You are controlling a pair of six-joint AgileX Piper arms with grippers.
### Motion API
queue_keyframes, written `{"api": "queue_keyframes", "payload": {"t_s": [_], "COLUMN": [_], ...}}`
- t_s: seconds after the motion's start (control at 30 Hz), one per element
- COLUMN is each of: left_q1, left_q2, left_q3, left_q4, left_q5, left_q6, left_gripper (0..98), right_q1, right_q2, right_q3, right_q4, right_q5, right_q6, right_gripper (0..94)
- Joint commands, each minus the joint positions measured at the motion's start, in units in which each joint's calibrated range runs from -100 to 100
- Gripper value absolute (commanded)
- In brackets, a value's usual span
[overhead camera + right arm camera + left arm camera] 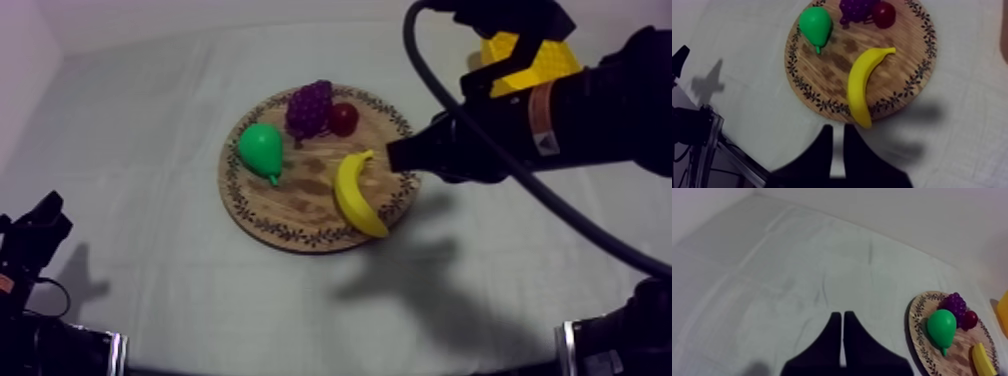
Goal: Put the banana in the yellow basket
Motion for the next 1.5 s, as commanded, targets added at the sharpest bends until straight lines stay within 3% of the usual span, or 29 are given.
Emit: {"api": "queue_keyframes", "payload": {"t_s": [0.0, 0.1, 0.27, 1.33, 1.47], "left_q1": [-0.03, -0.03, -0.03, -0.03, -0.03], "left_q2": [-0.03, -0.03, -0.03, -0.03, -0.03], "left_q3": [0.03, 0.03, 0.03, 0.03, 0.03], "left_q4": [-0.03, -0.03, -0.03, -0.03, -0.03], "left_q5": [0.03, 0.03, 0.03, 0.03, 0.03], "left_q6": [0.02, 0.01, 0.02, 0.01, 0.02], "left_gripper": [0.1, 0.1, 0.1, 0.1, 0.1], "right_q1": [-0.78, -1.96, -2.56, 2.39, 1.77], "right_q2": [0.31, 0.93, 1.5, 25.3, 29.18], "right_q3": [0.46, 1.11, 1.59, -5.19, -5.59], "right_q4": [0.45, 1.33, 1.95, -0.48, 1.22], "right_q5": [-0.35, -1.3, -2.61, -10.23, -11.66], "right_q6": [-0.3, -0.7, -1.32, -0.19, -2.18], "right_gripper": [22.5, 47.9, 57.7, 57.4, 57.1]}}
